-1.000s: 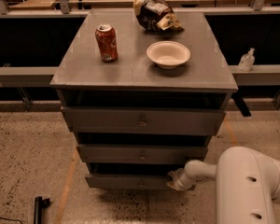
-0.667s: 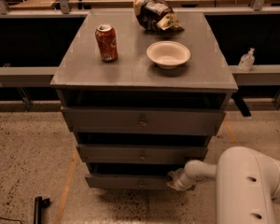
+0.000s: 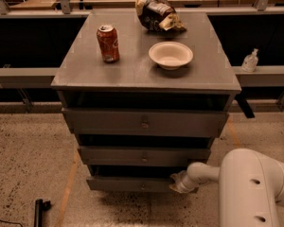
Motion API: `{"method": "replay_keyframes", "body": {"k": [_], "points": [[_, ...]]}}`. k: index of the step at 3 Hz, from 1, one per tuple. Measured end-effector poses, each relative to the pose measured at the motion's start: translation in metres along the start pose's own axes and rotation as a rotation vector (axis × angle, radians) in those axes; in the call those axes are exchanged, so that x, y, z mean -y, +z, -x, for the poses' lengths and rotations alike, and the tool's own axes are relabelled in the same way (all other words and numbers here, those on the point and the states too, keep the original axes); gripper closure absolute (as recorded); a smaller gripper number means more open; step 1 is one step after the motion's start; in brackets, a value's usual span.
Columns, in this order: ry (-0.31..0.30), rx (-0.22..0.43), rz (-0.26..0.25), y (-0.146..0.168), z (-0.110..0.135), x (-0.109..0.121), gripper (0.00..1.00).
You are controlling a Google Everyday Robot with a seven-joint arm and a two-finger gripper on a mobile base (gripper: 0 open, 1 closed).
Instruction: Open bottom drawer
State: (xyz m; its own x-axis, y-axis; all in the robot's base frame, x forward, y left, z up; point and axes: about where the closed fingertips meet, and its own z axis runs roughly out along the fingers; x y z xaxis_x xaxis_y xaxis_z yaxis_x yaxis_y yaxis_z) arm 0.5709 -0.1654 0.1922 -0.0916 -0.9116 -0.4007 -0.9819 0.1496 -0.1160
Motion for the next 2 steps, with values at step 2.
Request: {"method": "replay_keyframes", "body": {"k": [2], "points": [[0.003, 0.001, 0.007, 0.0000, 0.0005, -0.0017, 0.01]]}}
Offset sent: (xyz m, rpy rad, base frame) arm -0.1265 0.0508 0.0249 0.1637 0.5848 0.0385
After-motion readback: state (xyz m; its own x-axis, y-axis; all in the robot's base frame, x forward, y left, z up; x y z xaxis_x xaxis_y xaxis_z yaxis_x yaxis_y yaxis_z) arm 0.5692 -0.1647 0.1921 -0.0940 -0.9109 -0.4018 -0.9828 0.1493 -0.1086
